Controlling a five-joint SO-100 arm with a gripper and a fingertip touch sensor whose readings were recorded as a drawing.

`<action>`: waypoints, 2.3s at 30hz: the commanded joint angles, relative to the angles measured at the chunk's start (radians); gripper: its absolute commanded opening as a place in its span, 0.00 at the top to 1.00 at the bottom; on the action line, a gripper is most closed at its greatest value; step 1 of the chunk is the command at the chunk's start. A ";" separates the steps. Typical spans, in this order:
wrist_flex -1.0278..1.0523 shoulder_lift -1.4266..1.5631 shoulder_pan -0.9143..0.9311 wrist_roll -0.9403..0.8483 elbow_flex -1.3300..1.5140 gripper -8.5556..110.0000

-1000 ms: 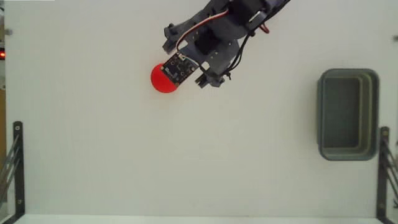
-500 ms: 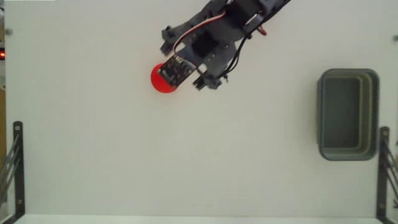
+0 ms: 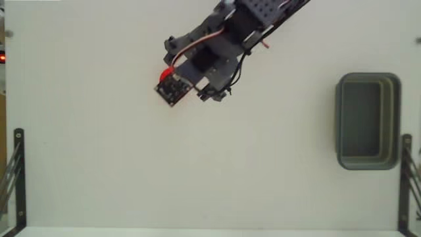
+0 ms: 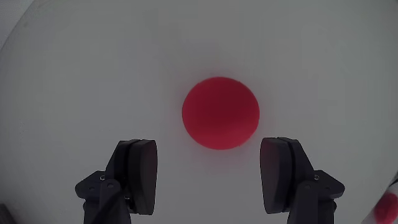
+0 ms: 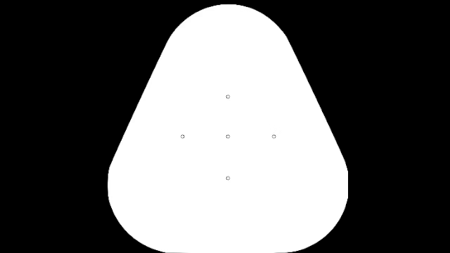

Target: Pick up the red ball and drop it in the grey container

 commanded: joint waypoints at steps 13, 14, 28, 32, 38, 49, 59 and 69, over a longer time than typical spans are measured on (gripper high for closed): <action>-0.093 -0.105 0.013 0.003 -0.088 0.00; -0.093 -0.105 0.013 0.003 -0.088 0.00; -0.093 -0.105 0.013 0.003 -0.088 0.00; -0.093 -0.105 0.013 0.003 -0.088 0.00; -0.093 -0.105 0.013 0.003 -0.088 0.00; -0.093 -0.105 0.042 0.003 -0.088 0.00; -0.093 -0.105 0.042 0.003 -0.088 0.00; -0.093 -0.105 0.042 0.003 -0.088 0.00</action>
